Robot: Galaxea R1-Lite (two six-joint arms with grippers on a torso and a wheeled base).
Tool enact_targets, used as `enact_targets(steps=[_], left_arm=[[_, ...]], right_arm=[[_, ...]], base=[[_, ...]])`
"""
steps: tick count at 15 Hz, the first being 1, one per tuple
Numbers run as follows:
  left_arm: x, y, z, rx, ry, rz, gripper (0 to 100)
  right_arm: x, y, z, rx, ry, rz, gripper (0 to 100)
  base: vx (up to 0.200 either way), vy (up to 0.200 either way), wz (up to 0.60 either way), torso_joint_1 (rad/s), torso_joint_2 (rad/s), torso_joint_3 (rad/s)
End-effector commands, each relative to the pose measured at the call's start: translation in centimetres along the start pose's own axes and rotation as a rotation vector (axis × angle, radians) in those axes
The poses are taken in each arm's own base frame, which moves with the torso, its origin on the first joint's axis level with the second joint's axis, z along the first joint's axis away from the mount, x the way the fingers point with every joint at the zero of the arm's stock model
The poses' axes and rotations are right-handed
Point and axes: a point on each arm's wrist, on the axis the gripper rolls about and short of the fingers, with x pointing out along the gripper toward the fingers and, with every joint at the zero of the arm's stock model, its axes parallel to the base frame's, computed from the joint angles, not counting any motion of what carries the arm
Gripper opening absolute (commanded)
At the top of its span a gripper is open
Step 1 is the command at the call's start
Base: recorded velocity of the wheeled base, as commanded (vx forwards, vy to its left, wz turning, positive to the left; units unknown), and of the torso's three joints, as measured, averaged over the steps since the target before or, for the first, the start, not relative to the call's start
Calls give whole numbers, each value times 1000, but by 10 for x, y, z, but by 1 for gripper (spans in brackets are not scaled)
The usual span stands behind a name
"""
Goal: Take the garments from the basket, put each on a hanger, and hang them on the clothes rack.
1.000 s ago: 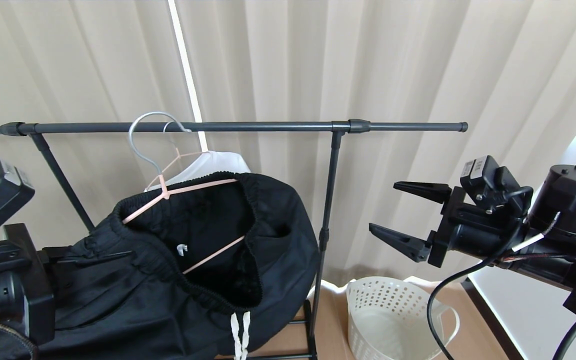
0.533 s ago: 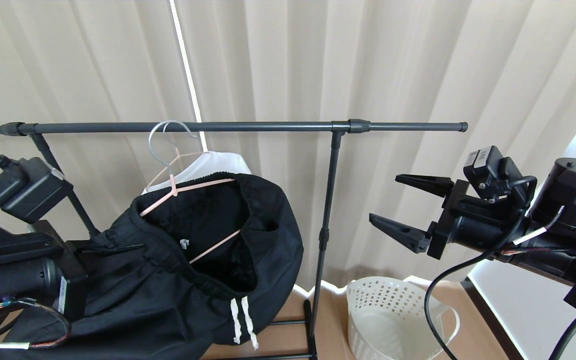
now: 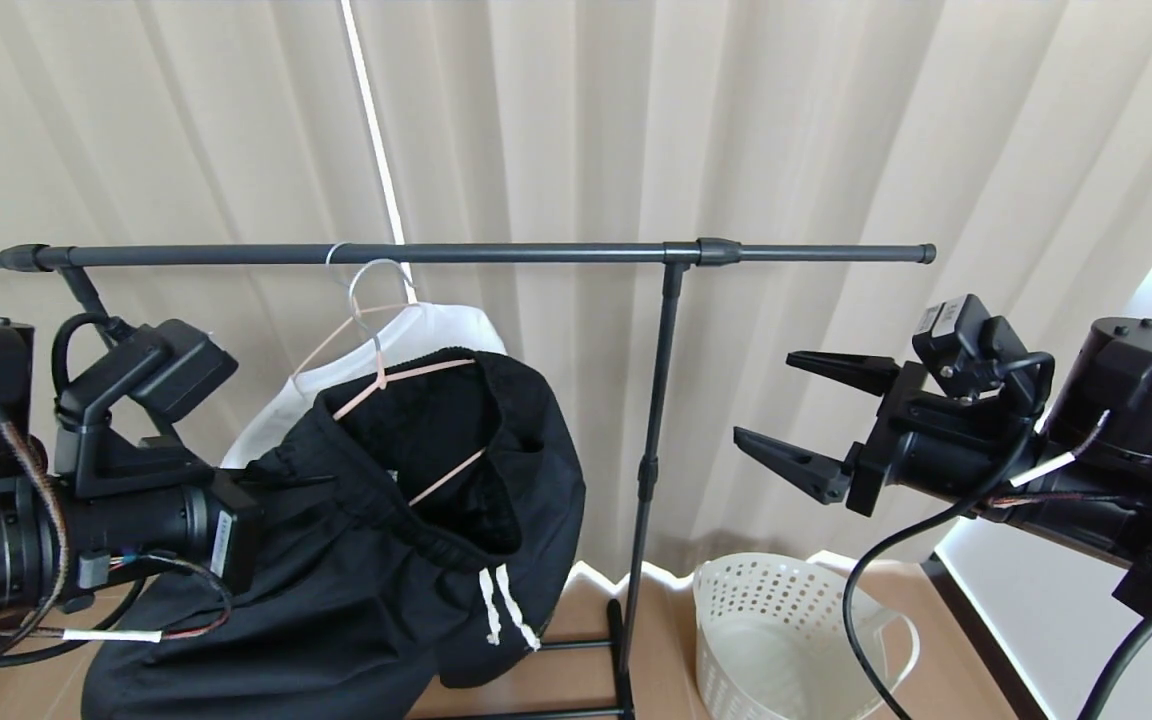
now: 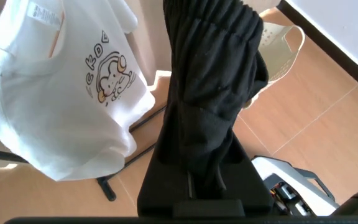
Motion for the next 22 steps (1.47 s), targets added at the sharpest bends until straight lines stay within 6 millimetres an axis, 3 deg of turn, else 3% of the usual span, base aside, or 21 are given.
enact_targets(steps=[1, 10, 13, 22], left_arm=[[19, 0, -2, -14, 18, -21, 0], [68, 12, 4, -35, -23, -19, 0], [90, 12, 18, -119, -32, 11, 0], [127, 12, 44, -168, -70, 59, 0]], right_arm=[[2, -1, -4, 6, 11, -1, 100], [3, -2, -4, 6, 12, -7, 100], [3, -3, -3, 5, 10, -10, 100], [2, -4, -1, -1, 0, -15, 100]], base=[[0, 0, 0, 0, 0, 0], [0, 0, 0, 0, 0, 0], [0, 0, 0, 0, 0, 0], [0, 0, 0, 0, 0, 0]])
